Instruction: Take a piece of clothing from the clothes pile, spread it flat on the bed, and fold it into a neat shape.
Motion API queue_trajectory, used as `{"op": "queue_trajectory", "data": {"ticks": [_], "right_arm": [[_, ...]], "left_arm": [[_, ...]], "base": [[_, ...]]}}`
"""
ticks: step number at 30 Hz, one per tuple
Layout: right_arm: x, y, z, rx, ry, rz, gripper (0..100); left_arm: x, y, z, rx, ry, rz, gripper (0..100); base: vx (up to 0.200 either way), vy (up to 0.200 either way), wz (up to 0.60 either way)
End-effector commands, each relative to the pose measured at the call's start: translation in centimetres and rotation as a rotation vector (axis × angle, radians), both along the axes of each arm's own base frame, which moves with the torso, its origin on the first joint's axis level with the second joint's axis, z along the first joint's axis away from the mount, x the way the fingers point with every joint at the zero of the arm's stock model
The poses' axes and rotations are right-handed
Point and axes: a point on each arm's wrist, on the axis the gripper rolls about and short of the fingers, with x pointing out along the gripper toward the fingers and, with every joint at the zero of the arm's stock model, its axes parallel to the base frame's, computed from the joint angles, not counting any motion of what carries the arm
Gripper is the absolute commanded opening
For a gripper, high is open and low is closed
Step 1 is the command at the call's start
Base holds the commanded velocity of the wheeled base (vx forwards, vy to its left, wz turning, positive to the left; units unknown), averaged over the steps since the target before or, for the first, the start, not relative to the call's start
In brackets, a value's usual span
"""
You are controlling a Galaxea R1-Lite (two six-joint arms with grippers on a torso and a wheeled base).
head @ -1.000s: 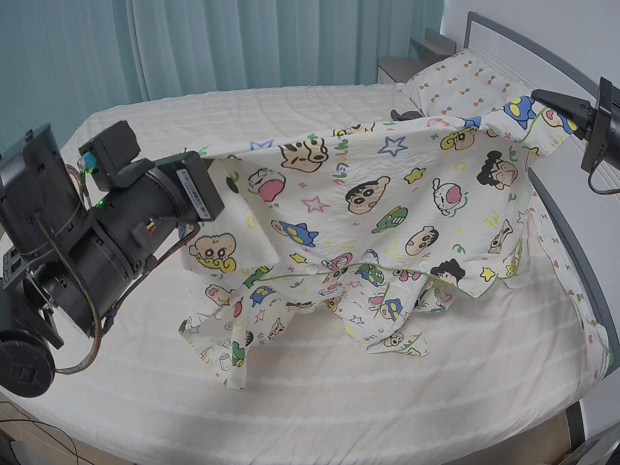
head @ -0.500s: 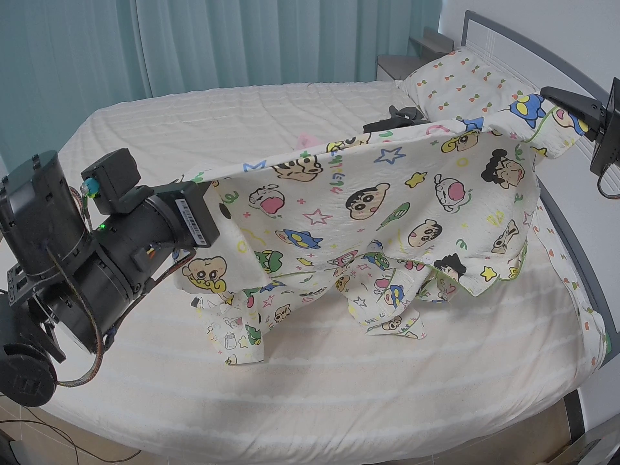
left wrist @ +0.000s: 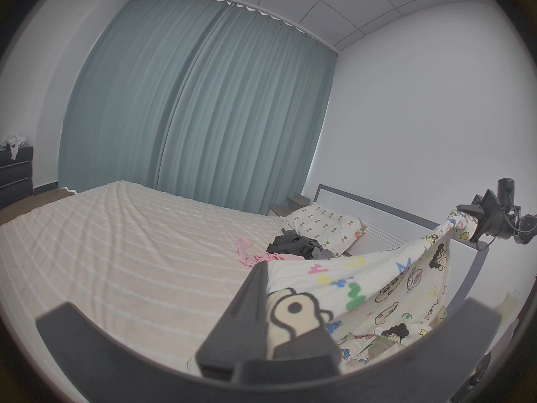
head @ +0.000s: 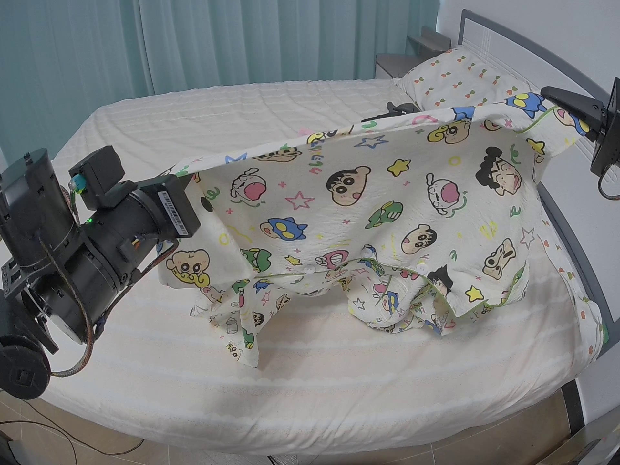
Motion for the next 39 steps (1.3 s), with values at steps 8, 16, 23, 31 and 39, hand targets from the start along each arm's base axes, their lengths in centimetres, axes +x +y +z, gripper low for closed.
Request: {"op": "queue_trajectory", "data": {"ticks": [8,16,23,31,39], "right_arm": [[0.0,0.0,0.1,0.000,-0.003,0.002,0],[-0.1,0.3,0.3,-0.001,-0.014,0.016,0],[-0.4,1.1,0.7,-0.003,-0.030,0.058,0],[-0.5,1.4,1.1,-0.011,-0.055,0.074,0],[-0.5,2.0,1.1,-0.012,-0.053,0.099,0]], "left_arm": [[0.6,1.0,0.1,-0.002,-0.005,0.049,0],[0.4,1.6,0.6,-0.014,-0.021,0.066,0],[0.4,2.5,1.1,-0.021,-0.038,0.110,0],[0.1,3.8,2.0,-0.012,-0.076,0.157,0],[-0.1,4.2,2.7,0.026,-0.108,0.179,0]], "base": [[0.000,0.200,0.00],[0.000,0.200,0.00],[0.000,0.200,0.00],[0.000,0.200,0.00],[0.000,0.200,0.00]]}}
